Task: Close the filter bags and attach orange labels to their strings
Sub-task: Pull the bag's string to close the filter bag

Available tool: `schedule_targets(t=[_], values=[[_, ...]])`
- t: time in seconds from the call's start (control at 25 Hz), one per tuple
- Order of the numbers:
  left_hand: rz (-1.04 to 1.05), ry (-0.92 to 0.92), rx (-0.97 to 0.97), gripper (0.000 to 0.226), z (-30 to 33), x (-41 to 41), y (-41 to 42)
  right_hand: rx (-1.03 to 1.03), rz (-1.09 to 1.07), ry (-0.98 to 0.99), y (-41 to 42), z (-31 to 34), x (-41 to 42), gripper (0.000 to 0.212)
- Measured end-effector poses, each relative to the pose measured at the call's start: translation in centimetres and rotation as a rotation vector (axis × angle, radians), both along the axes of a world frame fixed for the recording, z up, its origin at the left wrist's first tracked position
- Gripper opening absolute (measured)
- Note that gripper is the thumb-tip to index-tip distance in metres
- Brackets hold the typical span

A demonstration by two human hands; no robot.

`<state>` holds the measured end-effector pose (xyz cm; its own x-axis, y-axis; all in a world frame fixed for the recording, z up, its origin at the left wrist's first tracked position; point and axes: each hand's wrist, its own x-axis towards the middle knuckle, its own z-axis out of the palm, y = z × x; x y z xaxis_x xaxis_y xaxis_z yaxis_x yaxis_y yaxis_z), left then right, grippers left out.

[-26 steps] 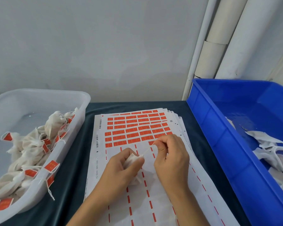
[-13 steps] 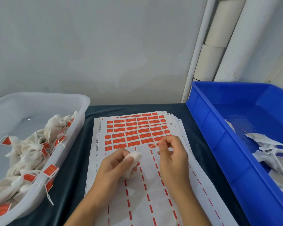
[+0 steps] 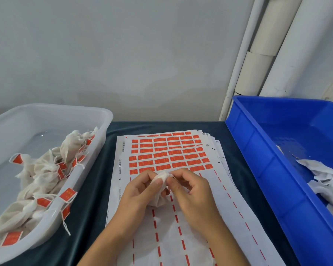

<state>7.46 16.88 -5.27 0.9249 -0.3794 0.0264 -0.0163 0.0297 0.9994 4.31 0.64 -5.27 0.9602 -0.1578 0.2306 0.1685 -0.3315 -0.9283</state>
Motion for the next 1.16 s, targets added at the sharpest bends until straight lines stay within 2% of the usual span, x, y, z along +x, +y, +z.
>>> schedule_targets(t=[0.12,0.2,0.28,0.4,0.56,0.72,0.88,1.0,1.16], values=[[-0.027,0.097,0.037,0.027,-0.1,0.8,-0.5,-0.012,-0.119,-0.101,-0.2,-0.2,0.0,0.016],[-0.037,0.202,0.193,0.029,0.1,1.7,-0.8,-0.019,-0.157,-0.165,-0.1,-0.3,-0.1,0.011],[-0.042,0.186,0.257,0.034,-0.3,1.7,-0.6,-0.031,-0.165,-0.193,0.0,-0.2,-0.1,0.008],[-0.104,0.092,0.201,0.032,0.1,0.3,0.4,-0.046,-0.158,-0.193,0.2,-0.2,0.0,0.011],[-0.079,0.103,0.201,0.032,0.2,0.6,0.0,-0.068,-0.204,-0.176,0.1,-0.4,0.0,0.021],[-0.069,0.165,-0.007,0.043,0.0,0.4,0.8,-0.047,-0.202,-0.163,0.2,-0.5,0.1,0.016],[-0.061,0.191,-0.148,0.047,0.3,0.4,0.6,-0.219,-0.177,-0.191,0.8,-1.1,0.1,0.014],[0.015,0.124,-0.079,0.041,0.5,0.1,-0.2,-0.428,-0.180,-0.322,0.9,-1.7,0.1,0.017],[0.088,-0.013,0.070,0.026,0.7,-0.1,-0.9,-0.502,-0.159,-0.466,0.8,-1.5,0.1,0.022]])
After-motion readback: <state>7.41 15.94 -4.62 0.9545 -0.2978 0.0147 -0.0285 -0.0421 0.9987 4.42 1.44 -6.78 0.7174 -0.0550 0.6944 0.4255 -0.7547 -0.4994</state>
